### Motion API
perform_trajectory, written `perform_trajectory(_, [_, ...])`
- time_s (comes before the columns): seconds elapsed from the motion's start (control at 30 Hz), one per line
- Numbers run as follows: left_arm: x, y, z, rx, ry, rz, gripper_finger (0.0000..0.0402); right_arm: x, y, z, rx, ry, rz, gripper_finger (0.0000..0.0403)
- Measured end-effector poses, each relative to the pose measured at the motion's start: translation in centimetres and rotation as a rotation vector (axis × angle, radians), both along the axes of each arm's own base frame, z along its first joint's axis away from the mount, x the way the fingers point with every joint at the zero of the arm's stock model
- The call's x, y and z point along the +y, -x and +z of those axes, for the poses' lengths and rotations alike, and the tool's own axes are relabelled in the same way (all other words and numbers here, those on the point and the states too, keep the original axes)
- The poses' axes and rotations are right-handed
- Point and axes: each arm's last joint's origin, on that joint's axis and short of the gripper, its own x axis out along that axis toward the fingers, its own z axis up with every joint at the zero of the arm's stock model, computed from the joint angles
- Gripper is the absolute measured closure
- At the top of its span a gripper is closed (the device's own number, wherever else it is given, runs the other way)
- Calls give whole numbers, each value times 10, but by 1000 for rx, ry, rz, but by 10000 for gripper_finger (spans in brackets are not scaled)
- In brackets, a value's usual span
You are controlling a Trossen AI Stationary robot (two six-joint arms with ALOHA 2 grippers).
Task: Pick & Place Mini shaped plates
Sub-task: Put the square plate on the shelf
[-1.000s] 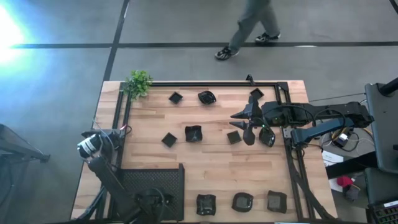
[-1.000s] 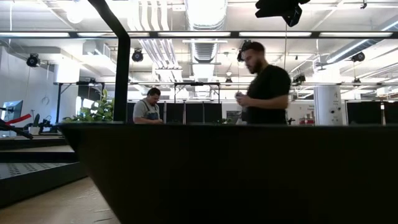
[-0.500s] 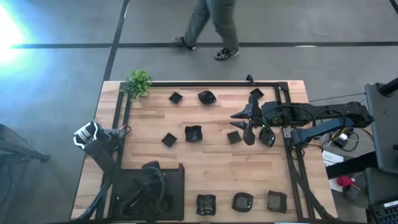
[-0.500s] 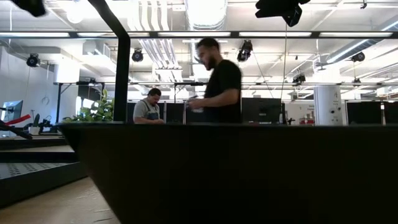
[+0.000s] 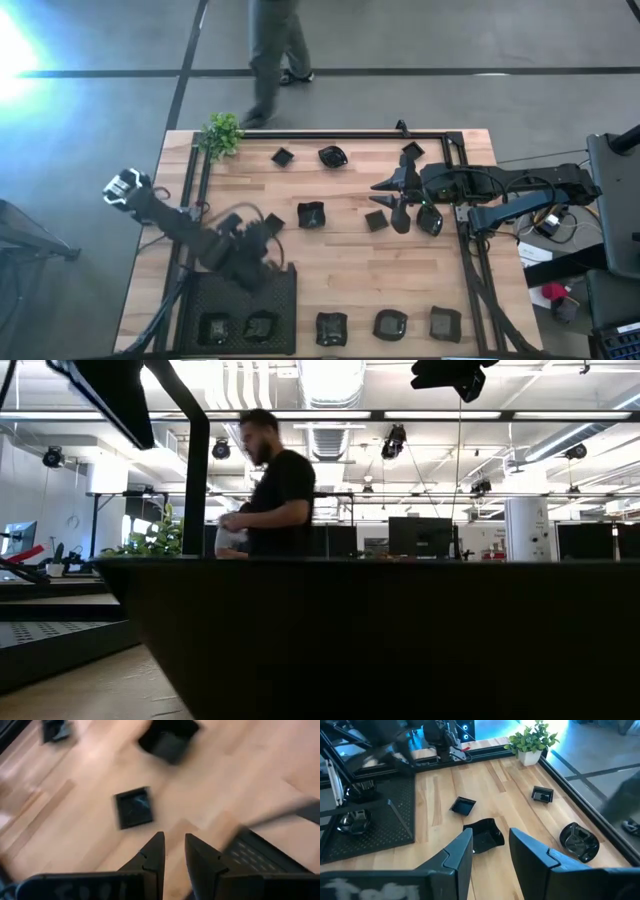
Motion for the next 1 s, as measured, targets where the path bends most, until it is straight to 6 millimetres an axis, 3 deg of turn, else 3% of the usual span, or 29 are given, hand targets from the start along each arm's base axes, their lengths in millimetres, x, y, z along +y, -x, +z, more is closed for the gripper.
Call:
perform_trajectory(0.2, [48, 22, -20, -37, 68, 235, 333, 0, 0, 0, 2, 9, 4, 280])
perform_trajectory(0.43, [83, 37, -52, -111, 151, 341, 333, 0, 0, 0, 1, 9, 4, 280])
perform_trajectory(1.0, [100, 43, -115, -242, 161, 273, 333, 0, 0, 0, 0, 5, 2, 280])
